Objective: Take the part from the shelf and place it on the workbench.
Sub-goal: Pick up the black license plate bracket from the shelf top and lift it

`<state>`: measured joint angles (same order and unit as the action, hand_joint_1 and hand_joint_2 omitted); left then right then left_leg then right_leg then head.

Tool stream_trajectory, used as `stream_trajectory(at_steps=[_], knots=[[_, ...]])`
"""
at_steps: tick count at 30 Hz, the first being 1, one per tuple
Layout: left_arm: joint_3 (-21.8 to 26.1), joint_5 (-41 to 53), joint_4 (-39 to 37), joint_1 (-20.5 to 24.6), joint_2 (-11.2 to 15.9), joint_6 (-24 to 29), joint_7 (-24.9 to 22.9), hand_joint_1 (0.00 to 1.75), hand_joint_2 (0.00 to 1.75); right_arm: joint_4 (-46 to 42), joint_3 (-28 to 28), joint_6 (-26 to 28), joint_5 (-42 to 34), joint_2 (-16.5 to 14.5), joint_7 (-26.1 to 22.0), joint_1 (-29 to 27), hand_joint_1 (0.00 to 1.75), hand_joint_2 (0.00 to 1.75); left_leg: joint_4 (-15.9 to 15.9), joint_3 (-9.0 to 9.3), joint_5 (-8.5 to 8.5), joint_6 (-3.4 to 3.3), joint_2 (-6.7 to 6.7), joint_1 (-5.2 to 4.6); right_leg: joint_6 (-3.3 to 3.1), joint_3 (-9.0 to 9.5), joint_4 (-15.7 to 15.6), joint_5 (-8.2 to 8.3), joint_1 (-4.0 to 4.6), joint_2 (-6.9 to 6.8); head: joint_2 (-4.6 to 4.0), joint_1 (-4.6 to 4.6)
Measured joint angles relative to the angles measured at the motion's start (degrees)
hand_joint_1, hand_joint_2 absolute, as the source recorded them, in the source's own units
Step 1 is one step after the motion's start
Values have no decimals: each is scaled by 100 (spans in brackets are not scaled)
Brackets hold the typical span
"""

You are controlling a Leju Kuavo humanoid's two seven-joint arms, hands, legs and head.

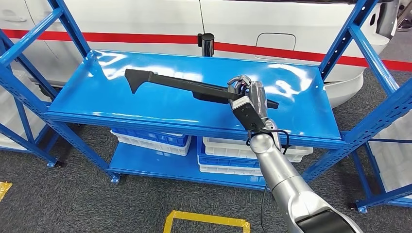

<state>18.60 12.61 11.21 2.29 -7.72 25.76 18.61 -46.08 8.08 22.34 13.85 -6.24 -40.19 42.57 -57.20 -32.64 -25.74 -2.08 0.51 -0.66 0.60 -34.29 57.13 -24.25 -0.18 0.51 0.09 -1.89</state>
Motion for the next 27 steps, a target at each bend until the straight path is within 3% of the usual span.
stream_trajectory(at_steps=[8,16,22,27], knots=[[32,-24,0,-2,-21,-24,-31,0,0,-505,218,-166,-381,226,0,-243,175,175,0,0,-1,0,2,1,0,-1,0,0,1,-1,1,-1],[26,392,-1,-27,-52,-433,-337,0,0,-2249,174,-768,-1257,739,4,-1228,175,175,0,-2,-14,-10,3,-4,2,-1,-3,-2,-1,-3,0,0],[-432,1248,-18,-36,-47,-526,-797,0,0,-3615,-73,-1143,-1693,1000,52,-2023,175,175,0,-7,-22,-13,2,-5,2,-2,-4,-3,-3,-2,0,0],[-790,1506,-38,-39,-47,-684,-1040,0,0,-4387,-116,-1151,-1964,1076,398,-2048,175,175,1,-14,-22,-13,1,-5,2,-2,-4,-2,-5,0,1,-1]])
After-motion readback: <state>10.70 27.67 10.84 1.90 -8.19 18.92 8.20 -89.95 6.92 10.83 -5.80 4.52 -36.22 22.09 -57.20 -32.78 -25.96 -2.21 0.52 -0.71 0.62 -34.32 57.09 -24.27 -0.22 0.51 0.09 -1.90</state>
